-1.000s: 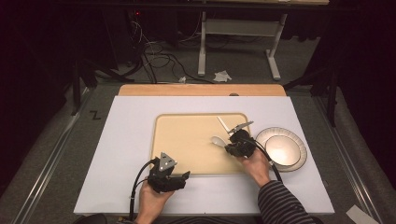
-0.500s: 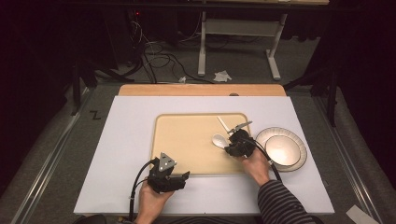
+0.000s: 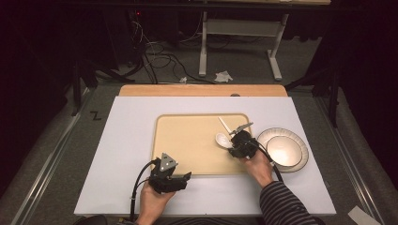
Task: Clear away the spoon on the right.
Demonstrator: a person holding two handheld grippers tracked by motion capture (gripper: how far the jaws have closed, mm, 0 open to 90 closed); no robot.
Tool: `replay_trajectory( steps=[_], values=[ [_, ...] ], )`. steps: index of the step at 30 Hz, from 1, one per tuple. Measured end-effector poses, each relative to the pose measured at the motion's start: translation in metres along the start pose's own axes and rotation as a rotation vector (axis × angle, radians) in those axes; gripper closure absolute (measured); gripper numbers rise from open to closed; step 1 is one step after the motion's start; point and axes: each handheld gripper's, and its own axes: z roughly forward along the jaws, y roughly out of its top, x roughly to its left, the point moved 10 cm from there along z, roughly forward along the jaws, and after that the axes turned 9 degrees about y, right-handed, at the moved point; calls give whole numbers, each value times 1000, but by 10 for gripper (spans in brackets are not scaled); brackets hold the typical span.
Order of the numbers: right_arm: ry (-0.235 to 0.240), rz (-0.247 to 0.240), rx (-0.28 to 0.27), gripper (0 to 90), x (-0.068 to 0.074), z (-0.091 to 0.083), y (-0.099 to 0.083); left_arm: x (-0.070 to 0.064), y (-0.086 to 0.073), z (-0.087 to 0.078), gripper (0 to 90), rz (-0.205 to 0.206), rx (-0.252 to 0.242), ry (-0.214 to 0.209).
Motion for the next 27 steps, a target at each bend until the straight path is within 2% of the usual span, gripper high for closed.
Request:
replay_trajectory(
  steps=[4, 7, 13, 15, 16, 18, 22, 27],
  values=[
    [-23, -7, 5, 722, 0, -2, 0, 0, 1, 0, 331, -9, 2, -5],
    [-23, -8, 12, 723, 0, -2, -2, -1, 0, 1, 330, -13, 2, -5],
    [-47, -13, 13, 722, -4, -4, -4, -1, -1, 1, 330, -6, 8, -6],
    [-39, -11, 7, 705, -4, -2, -3, -2, 0, 2, 330, -13, 5, -6],
    [-46, -11, 7, 688, -5, -2, -2, -1, -1, 2, 330, -4, 10, -5],
    [-60, -4, 10, 642, -9, -1, -2, -2, -1, 2, 331, -11, 7, -6],
    [-57, 0, 2, 596, -11, 0, -1, -2, -2, 1, 331, -8, 10, -7],
    [-70, -14, 2, 576, -14, 1, 0, -2, -1, 2, 331, -15, 6, -6]
  ],
)
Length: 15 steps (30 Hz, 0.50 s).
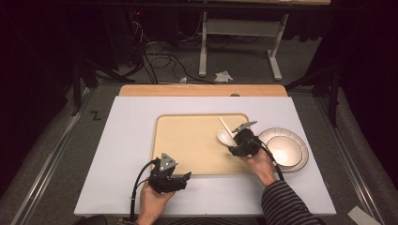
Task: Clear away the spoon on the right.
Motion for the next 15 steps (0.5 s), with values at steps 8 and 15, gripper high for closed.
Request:
replay_trajectory(
  steps=[8, 15],
  values=[
    [4, -12, -4, 555, 2, -2, 0, 2, 0, 0, 330, 4, 4, 4],
    [31, -25, -46, 517, 4, -16, 3, 1, 0, 1, 329, 1, 2, 3]
  ],
)
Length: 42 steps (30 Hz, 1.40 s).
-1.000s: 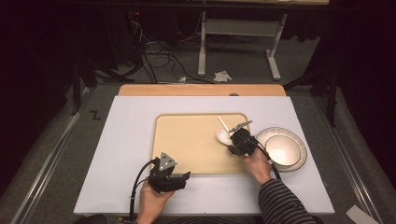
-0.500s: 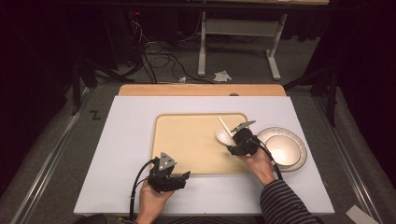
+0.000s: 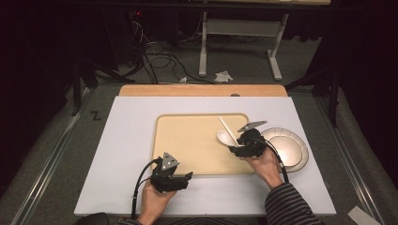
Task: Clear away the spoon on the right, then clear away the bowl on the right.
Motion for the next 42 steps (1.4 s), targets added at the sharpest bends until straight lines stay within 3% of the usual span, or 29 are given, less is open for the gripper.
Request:
replay_trajectory(
  steps=[8, 26, 31, 42],
  values=[
    [57, -10, -78, 494, 5, -18, 5, -3, -3, 3, 329, 5, 9, -9],
    [154, 22, -85, 437, 12, -31, -2, -4, -2, 9, 330, 1, 34, -33],
    [136, 24, -100, 445, 11, -34, -5, -4, -2, 8, 330, 5, 36, -40],
    [140, 34, -127, 439, 9, -46, -10, -4, 0, 9, 332, 10, 30, -39]
  ],
)
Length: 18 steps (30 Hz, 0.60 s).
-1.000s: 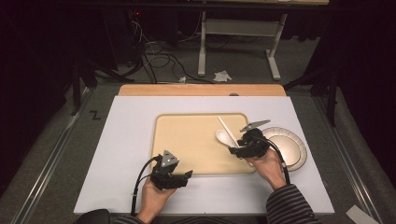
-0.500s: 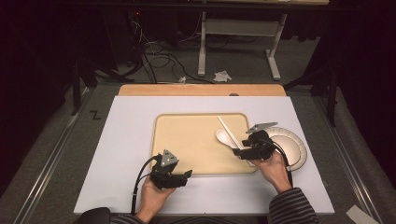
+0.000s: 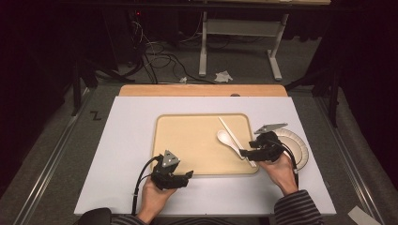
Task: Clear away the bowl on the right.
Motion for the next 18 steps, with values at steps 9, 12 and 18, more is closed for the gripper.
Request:
replay_trajectory(
  steps=[9, 12, 18],
  values=[
    [0, 2, 13, 495, -1, -10, -6, 0, -1, 0, 335, 8, 2, 1],
    [2, 17, 4, 501, -3, -14, -6, 0, -1, 0, 335, 8, 5, 0],
    [-16, 24, 1, 509, -6, -22, -10, -4, -2, 1, 334, 24, 9, -6]
  ],
)
